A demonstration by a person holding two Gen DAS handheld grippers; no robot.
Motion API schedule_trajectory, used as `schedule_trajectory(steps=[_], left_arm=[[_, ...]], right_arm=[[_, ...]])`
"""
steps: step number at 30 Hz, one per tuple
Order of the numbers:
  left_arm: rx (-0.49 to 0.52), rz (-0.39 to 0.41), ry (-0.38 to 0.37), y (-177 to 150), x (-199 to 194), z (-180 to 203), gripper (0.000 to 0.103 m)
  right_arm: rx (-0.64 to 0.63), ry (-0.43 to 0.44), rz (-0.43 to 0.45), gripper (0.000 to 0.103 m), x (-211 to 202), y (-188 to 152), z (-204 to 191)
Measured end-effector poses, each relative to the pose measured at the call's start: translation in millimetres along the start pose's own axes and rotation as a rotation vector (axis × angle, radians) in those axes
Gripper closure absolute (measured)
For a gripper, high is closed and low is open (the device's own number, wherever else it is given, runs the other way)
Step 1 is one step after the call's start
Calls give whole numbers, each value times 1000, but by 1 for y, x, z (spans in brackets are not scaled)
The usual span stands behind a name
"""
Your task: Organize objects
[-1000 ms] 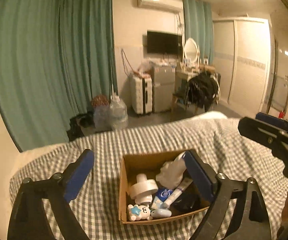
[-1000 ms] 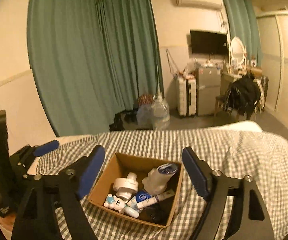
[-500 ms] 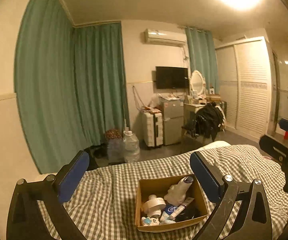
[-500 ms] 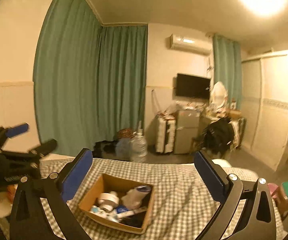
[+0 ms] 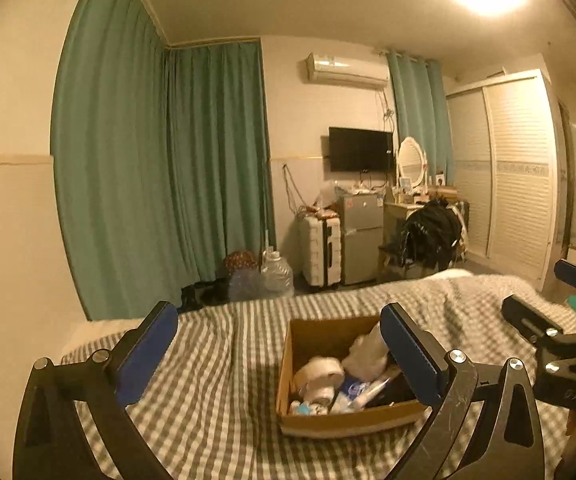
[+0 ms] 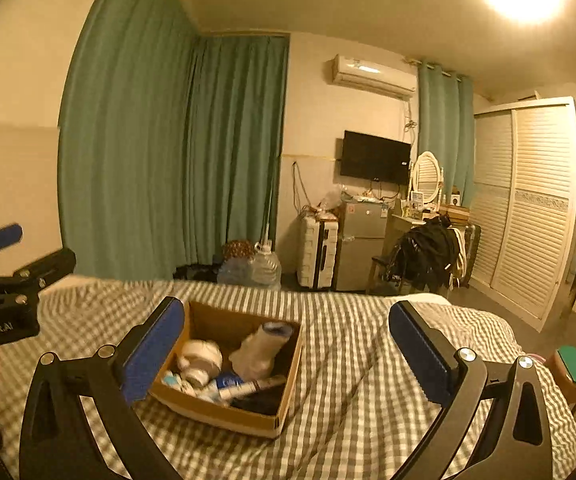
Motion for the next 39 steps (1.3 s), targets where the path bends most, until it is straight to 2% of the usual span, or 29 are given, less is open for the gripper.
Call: schedule_trajectory(steps=[5,9,20,39], left_arm=[[-23,-88,18,-40,26,-5,0],[-23,-133,39,-55,40,-10,0],[-34,-178,2,-60,46,-4,0],[-29,-187,21,-61,48,-4,0]], right_arm=[[2,-7,-64,0,30,-41,-9],[-11,-21,-124,0,48,-58,-10],[42,-15,-144,0,53,-57,-4],[55,-21,-155,0,55,-58,-6]])
Point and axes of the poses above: each gripper's, at about its wrist camera, not at the fingertips, and x roughly the way its jaws point, z to its right, y to its top, the point moved 3 cm from there along x, roughly the way its jaws point, and after that the axes turned 1 degree about -y, right-handed, at the moved point
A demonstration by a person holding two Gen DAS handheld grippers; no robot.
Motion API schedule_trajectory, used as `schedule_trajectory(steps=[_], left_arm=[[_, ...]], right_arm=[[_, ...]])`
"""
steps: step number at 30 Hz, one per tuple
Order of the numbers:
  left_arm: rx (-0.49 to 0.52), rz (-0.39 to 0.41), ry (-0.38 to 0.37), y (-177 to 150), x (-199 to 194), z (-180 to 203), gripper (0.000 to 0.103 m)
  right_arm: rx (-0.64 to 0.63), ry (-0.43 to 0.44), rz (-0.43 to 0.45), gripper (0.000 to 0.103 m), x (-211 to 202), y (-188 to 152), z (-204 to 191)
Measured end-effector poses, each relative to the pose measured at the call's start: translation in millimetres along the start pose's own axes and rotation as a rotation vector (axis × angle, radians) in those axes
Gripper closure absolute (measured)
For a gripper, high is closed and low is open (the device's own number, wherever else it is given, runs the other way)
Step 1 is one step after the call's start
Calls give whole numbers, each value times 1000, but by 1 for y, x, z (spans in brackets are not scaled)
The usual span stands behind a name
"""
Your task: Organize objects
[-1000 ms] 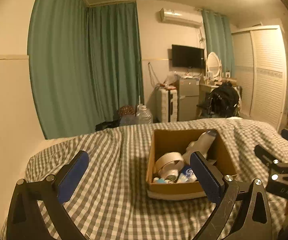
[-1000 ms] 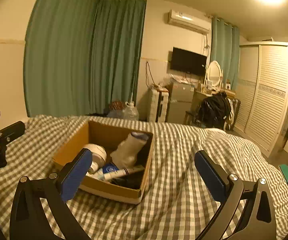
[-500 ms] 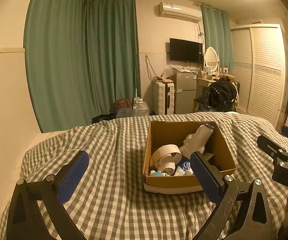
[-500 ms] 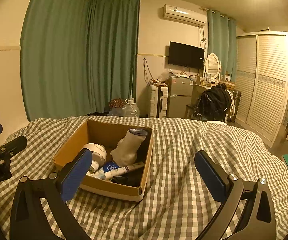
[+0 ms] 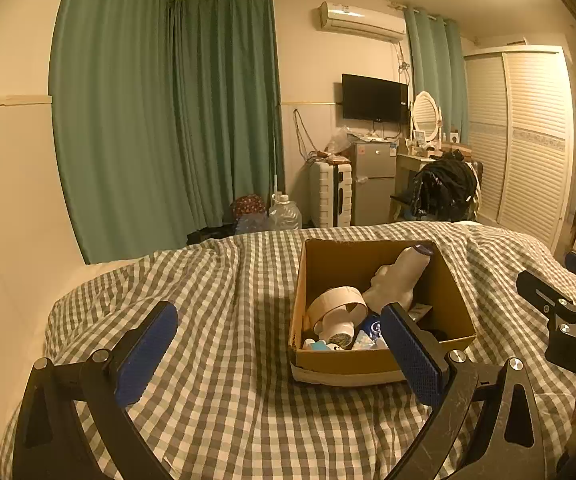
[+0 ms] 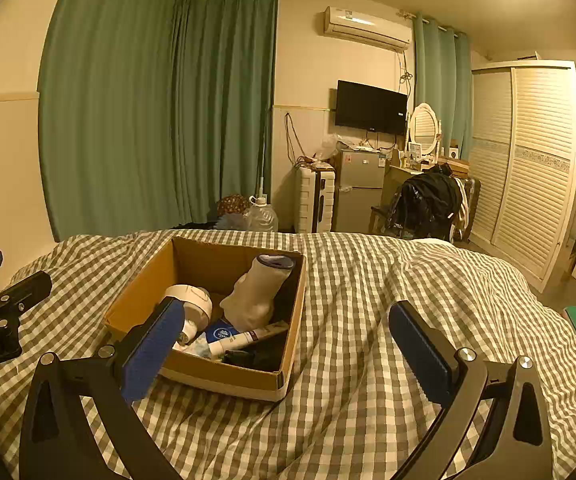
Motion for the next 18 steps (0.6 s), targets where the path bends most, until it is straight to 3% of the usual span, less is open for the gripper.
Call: schedule_trajectory(steps=[18], left_arm=[[23,-4,-7,-1,0,7,0]], right_arm=[[2,-2,-17,0,5,-3,-4]])
Point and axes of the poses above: each gripper's, at about its wrist camera, not at the fingertips, and x roughly the way its jaws point, z to its right, y to its top, the point moved 3 cm from there along x, roughly the way its jaws point, and after that the axes turned 1 degree about -y, right-handed, at the moved point
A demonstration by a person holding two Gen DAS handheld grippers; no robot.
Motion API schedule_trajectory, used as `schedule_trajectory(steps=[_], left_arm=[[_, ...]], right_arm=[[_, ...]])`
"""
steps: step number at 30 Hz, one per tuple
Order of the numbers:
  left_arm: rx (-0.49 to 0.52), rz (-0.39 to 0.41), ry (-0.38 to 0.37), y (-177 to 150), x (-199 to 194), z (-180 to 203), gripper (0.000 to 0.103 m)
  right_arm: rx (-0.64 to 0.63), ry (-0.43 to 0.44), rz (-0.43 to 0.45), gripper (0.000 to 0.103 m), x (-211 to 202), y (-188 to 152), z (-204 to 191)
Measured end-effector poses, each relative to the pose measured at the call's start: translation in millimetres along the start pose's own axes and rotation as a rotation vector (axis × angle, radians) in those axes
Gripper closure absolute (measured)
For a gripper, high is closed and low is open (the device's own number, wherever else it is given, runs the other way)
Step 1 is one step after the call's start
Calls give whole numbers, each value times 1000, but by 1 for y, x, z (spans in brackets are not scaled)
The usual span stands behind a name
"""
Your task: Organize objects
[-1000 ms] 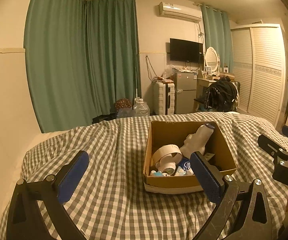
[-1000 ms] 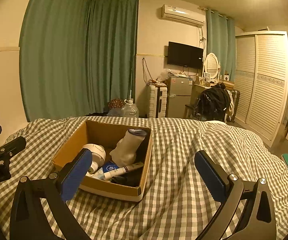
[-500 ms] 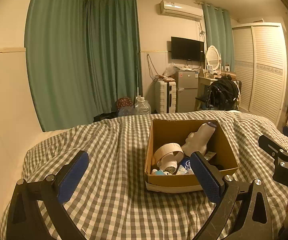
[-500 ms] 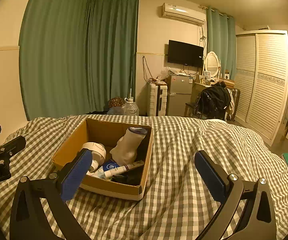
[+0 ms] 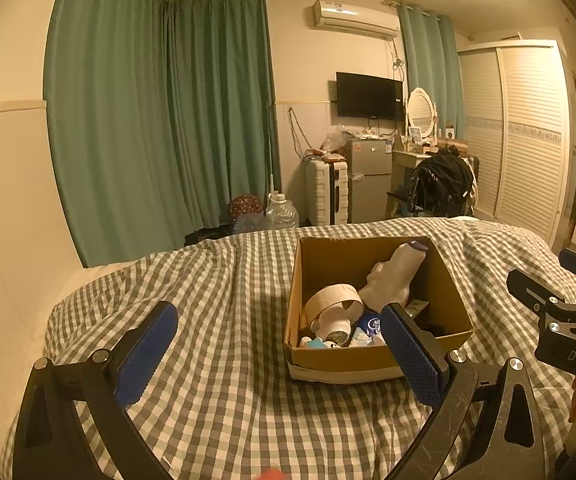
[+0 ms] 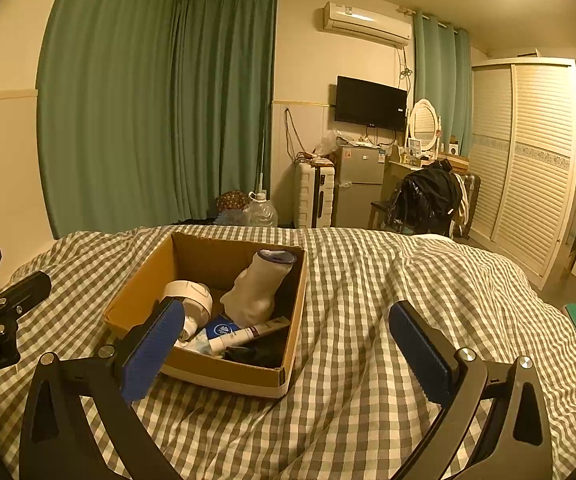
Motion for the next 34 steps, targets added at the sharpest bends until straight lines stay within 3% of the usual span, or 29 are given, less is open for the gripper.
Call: schedule_trajectory(steps=[34], left_arm=[[-33,-33,-10,-3,6,-4,0]], right_arm=[[-9,-3,-26,0,3,-4,-6]])
Point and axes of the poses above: each gripper's, at about its wrist camera, not at the fingertips, and x roughly the way its jaws point, z to its right, y to its top, the point moved 3 cm from there along x, roughly the way its jaws point, and after that the axes turned 1 degree about -y, right-handed, at the moved point
